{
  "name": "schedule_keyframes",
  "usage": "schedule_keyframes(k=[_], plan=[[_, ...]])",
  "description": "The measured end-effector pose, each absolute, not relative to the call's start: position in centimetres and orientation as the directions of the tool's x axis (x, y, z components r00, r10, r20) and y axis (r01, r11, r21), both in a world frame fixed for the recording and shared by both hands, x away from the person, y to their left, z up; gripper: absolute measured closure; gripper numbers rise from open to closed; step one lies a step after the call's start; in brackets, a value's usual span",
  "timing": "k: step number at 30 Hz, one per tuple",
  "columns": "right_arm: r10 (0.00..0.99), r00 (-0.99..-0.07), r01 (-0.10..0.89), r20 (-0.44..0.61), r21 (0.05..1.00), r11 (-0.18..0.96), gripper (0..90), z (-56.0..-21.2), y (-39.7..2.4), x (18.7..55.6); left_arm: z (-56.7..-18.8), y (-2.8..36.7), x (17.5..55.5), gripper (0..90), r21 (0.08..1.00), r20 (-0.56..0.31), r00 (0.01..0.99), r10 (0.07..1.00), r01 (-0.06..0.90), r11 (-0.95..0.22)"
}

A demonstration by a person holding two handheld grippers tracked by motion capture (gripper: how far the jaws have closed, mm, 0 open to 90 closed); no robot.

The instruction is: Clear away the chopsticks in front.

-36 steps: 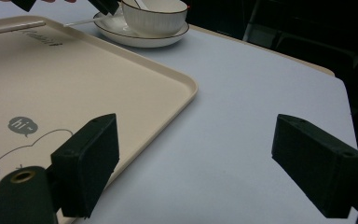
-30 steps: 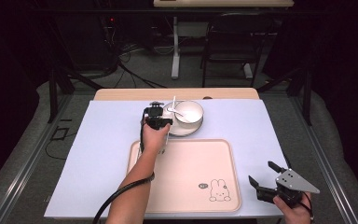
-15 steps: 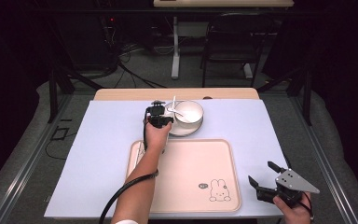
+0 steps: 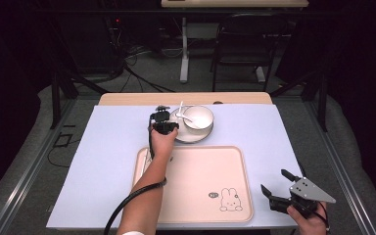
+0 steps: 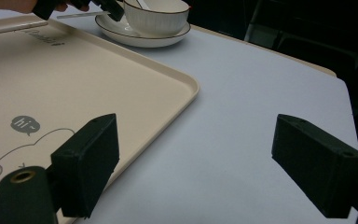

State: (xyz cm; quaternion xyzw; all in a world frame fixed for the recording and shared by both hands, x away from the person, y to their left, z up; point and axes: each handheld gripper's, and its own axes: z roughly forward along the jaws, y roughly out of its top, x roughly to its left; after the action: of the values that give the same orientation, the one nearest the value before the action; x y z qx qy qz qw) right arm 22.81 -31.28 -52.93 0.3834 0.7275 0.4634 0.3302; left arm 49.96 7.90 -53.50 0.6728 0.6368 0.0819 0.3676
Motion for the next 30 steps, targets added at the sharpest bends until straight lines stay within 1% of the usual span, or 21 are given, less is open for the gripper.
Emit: schedule_keyframes(k=[16, 21, 30], plan=[[0.864, -0.487, 0.251, -0.127, 0.927, 0.278, 14.4, -52.9, -31.3, 22.8, -52.1, 9.8, 48.5, 85.1, 0.625, -0.370, 0.160, 0.915, 0.772, 0.118], [0.863, -0.490, 0.251, -0.120, 0.929, 0.272, 14.4, -52.9, -31.3, 22.9, -51.3, 10.5, 47.1, 85.1, 0.643, -0.352, 0.159, 0.922, 0.757, 0.115], [0.860, -0.495, 0.249, -0.119, 0.929, 0.272, 14.4, -52.9, -31.1, 22.7, -50.5, 12.3, 44.7, 85.1, 0.655, -0.348, 0.151, 0.925, 0.745, 0.125]])
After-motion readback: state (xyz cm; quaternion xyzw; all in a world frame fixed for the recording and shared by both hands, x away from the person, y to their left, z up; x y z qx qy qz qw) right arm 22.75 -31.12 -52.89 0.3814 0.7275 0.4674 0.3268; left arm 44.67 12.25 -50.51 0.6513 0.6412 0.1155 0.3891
